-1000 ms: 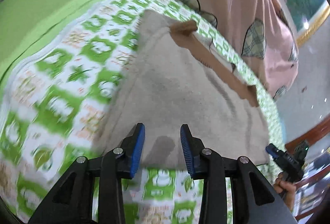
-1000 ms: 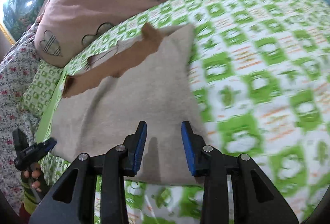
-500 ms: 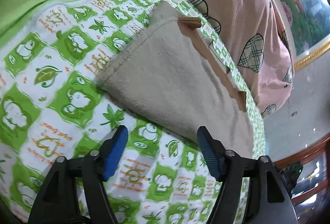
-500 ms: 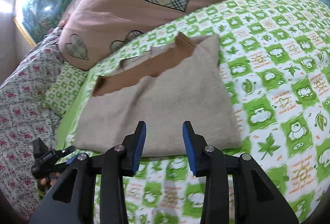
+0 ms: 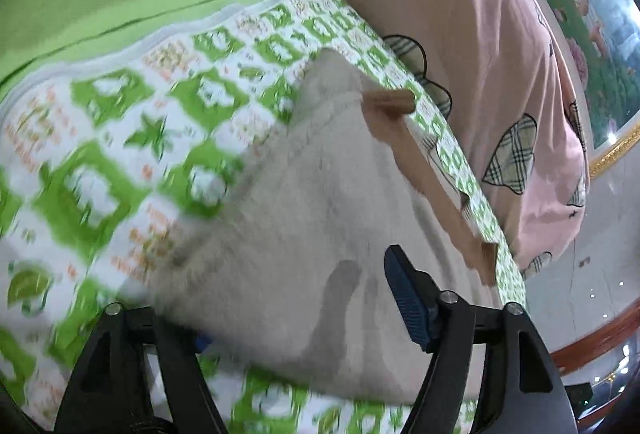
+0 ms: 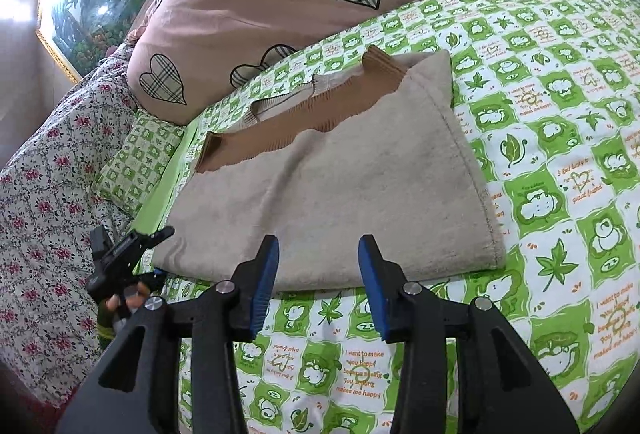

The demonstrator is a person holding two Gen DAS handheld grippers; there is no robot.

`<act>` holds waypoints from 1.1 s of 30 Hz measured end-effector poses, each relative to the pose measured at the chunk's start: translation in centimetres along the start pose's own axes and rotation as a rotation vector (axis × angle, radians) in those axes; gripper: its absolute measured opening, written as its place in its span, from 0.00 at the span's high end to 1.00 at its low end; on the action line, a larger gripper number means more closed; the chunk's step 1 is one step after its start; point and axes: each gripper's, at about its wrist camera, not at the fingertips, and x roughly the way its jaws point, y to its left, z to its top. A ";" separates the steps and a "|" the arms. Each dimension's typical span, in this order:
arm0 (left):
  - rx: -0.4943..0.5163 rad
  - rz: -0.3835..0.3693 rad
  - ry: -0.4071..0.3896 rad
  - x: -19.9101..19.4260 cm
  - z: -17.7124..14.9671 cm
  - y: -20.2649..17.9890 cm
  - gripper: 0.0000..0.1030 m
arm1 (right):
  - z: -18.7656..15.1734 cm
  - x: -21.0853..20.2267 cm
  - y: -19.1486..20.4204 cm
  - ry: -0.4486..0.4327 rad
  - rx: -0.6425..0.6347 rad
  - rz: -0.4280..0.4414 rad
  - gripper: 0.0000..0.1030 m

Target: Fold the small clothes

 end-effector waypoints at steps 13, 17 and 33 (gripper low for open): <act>0.290 -0.163 -0.024 -1.4 -0.9 -12.3 0.90 | 2.8 0.1 -3.1 -0.013 0.051 0.041 0.58; 0.390 -0.238 0.040 0.3 -3.6 -17.5 0.90 | 5.0 0.8 -3.7 0.011 0.079 0.110 0.58; 0.486 -0.251 0.182 4.3 -9.8 -19.5 0.90 | 12.9 16.9 -0.1 0.287 0.196 0.426 0.39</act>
